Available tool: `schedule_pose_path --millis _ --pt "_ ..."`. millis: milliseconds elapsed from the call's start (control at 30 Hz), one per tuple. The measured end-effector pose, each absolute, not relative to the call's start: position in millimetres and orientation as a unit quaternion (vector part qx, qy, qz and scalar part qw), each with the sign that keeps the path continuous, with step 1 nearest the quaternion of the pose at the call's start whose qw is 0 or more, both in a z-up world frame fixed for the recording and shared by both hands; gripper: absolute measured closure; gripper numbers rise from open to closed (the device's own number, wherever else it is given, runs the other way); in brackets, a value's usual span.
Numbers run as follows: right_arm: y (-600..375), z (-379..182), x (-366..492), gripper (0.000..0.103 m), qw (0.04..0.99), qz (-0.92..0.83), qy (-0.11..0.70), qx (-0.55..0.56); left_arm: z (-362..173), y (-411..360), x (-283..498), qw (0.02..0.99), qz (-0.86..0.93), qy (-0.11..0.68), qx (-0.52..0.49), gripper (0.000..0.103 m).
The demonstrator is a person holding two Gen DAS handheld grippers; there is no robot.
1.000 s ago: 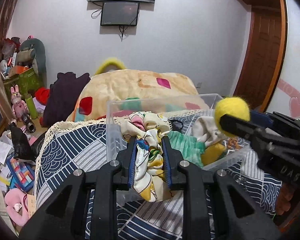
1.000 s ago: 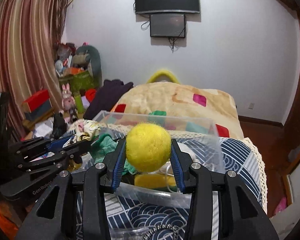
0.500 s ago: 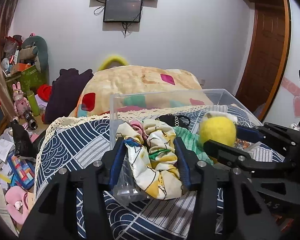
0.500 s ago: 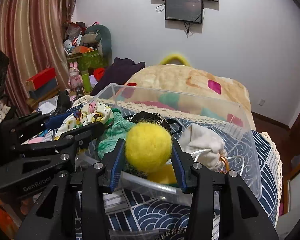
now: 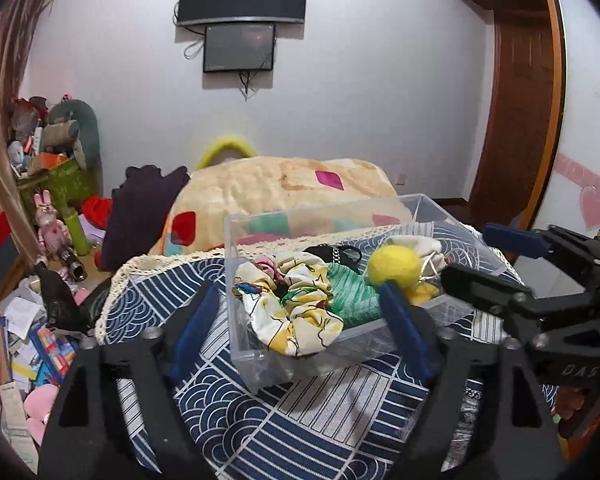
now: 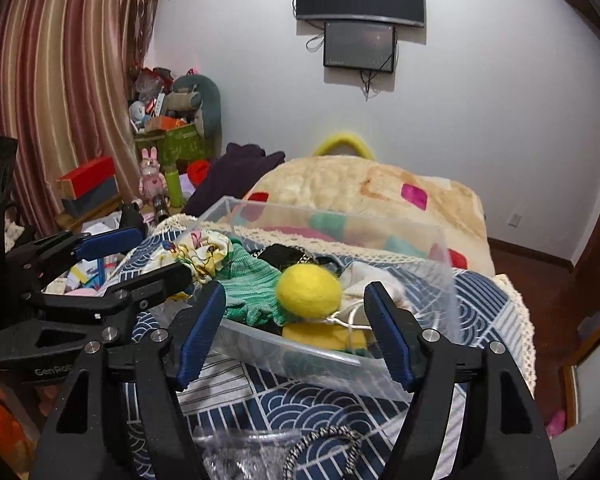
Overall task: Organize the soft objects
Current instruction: 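Drop the scrunchie into the box while the right tool drops the yellow ball in, then grasp the bagged grey item with the left tool while the right tool grasps the braided bracelet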
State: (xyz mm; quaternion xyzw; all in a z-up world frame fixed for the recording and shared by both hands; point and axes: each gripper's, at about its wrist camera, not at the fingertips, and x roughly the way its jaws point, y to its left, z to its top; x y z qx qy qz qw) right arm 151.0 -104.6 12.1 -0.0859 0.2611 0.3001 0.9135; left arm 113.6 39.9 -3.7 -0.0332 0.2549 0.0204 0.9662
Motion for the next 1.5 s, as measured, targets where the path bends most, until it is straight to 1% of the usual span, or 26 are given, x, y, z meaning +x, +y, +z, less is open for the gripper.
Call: schedule_pose_path --millis 67,100,167,200,367,500,633,900,1100,1133,1167,1200,1233,1300,1333,1400,1500 --pt "-112.4 16.5 144.9 0.029 0.919 0.293 0.252 -0.081 0.1 40.0 107.0 0.968 0.021 0.247 -0.042 0.004" --pt "-115.6 18.3 142.8 0.029 0.921 0.29 0.249 -0.079 1.7 40.4 104.2 0.968 0.018 0.246 -0.048 0.004" --pt "-124.8 20.9 137.2 0.022 0.924 0.283 0.245 -0.075 4.6 40.7 98.8 0.967 0.011 0.246 -0.06 0.003" --pt "-130.0 21.9 133.8 0.021 0.927 0.277 0.241 -0.074 5.8 40.3 95.9 0.967 0.008 0.246 -0.064 0.003" --pt "-153.3 22.9 121.3 0.021 0.936 0.254 0.236 -0.068 5.5 30.8 78.7 0.967 -0.005 0.245 -0.069 0.001" --pt "-170.1 15.2 117.1 0.021 0.938 0.238 0.246 -0.058 -4.7 11.5 71.2 0.964 -0.018 0.259 -0.05 0.0" --pt "-181.1 2.1 116.2 0.021 0.934 0.232 0.268 -0.044 -24.1 -10.3 69.3 0.959 -0.03 0.279 -0.035 0.0" --pt "-200.3 -32.3 101.7 0.021 0.927 0.207 0.307 -0.056 -76.8 -40.7 84.4 0.928 -0.075 0.355 -0.089 0.0" --pt "-214.2 -44.6 105.6 0.021 0.923 0.198 0.329 -0.037 -96.5 -51.6 86.2 0.926 -0.078 0.362 -0.072 0.001" --pt "-215.0 -44.9 106.2 0.021 0.922 0.2 0.331 -0.03 -96.7 -50.8 84.2 0.928 -0.079 0.356 -0.071 0.003" --pt "-215.0 -45.3 107.2 0.021 0.92 0.205 0.333 -0.025 -96.7 -49.5 82.2 0.93 -0.081 0.351 -0.069 0.01" --pt "-213.6 -45.7 106.9 0.021 0.919 0.207 0.335 -0.024 -96.2 -48.9 80.6 0.931 -0.086 0.35 -0.066 0.023" --pt "-211.8 -46.5 107.1 0.021 0.918 0.209 0.337 -0.026 -95.3 -47.9 79.5 0.93 -0.09 0.349 -0.064 0.029" --pt "-206.4 -48.0 106.4 0.021 0.915 0.216 0.34 -0.032 -92.3 -43.6 78.8 0.93 -0.097 0.348 -0.063 0.049" --pt "-203.4 -48.8 106.2 0.021 0.913 0.219 0.341 -0.034 -91.2 -41.5 78.4 0.931 -0.095 0.347 -0.063 0.052" --pt "-196.8 -49.9 105.7 0.021 0.91 0.229 0.344 -0.035 -89.0 -35.8 76.1 0.935 -0.084 0.339 -0.061 0.063" --pt "-185.5 -51.6 108.0 0.021 0.904 0.244 0.349 -0.037 -85.0 -23.6 72.7 0.941 -0.061 0.328 -0.059 0.07"
